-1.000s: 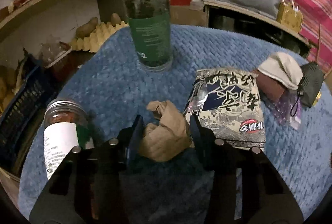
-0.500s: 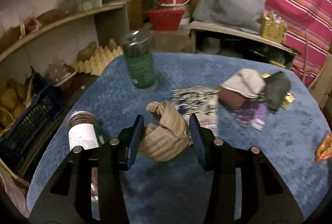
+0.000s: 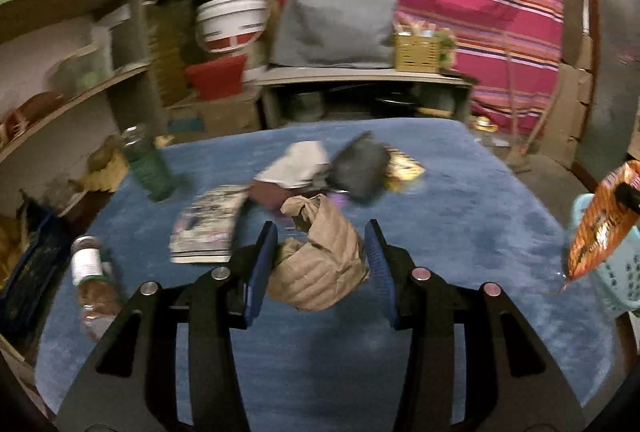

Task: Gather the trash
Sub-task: 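Carry both items over the blue basket and open both tools to drop them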

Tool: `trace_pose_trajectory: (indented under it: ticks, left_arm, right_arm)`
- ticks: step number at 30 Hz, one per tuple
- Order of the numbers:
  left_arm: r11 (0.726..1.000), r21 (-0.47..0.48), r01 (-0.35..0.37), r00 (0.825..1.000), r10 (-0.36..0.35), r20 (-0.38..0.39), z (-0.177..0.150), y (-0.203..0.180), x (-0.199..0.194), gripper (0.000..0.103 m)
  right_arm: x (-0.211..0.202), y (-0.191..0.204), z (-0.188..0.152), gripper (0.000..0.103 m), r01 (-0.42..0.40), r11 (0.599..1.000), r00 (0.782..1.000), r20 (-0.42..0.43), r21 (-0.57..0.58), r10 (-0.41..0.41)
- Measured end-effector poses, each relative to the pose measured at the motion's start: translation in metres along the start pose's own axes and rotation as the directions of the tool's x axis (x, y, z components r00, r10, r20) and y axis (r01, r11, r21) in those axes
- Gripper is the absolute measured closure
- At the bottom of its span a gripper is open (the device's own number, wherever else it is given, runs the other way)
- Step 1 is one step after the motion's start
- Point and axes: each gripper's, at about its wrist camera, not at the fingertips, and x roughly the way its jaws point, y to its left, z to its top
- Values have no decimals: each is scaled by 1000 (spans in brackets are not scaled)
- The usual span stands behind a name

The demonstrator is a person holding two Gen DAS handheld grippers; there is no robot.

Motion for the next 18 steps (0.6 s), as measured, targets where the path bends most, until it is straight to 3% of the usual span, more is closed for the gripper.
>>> trace_pose_trajectory:
  ticks: [8,18]
  left_arm:
    - [989,68,132,991,-132,7,5,-95,-7,59]
    - [951,154,269,962,-273,1,-4,-208,-14,59]
  right_arm:
    - [-44,-73,4,101,58,990,995,69,128,-67]
    - [-67,-138,-11,101,128,976,989,48,176,-138]
